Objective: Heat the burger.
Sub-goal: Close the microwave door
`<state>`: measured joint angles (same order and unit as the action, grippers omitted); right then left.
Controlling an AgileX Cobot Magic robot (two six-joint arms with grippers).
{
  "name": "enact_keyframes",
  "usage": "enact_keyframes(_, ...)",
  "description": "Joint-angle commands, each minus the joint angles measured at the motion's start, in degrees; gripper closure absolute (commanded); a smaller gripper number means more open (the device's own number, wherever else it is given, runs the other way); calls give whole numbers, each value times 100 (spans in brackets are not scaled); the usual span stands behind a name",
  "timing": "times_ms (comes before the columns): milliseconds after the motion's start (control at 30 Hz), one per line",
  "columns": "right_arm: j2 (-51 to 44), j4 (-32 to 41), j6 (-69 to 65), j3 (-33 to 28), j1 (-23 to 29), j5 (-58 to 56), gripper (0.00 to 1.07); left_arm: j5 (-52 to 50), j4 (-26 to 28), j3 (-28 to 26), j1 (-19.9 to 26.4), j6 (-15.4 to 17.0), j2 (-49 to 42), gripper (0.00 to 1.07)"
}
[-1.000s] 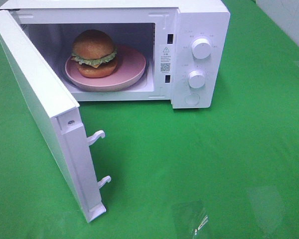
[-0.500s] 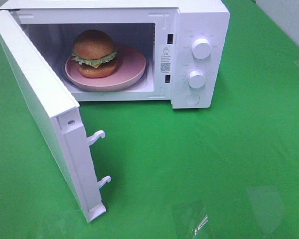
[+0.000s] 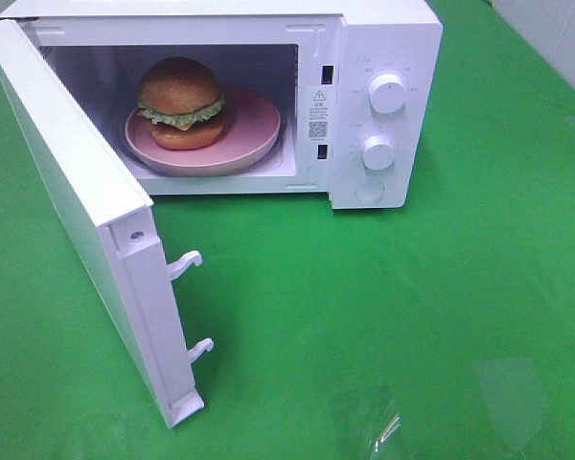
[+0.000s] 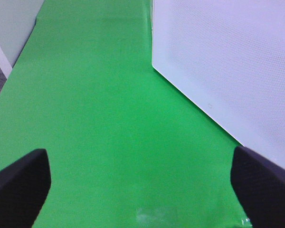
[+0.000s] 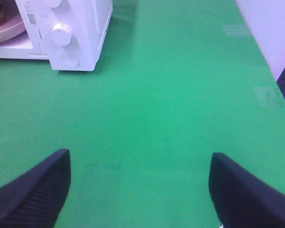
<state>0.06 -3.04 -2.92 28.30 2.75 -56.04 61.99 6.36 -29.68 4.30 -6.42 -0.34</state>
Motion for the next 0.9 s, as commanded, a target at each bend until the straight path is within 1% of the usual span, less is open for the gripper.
enact_keyframes(33, -183, 34, 46, -17, -120, 97, 31, -69, 11, 11, -11, 0, -34, 12)
enact_keyframes(900, -183, 46, 63, -17, -138, 97, 31, -69, 11, 11, -11, 0, -29, 12)
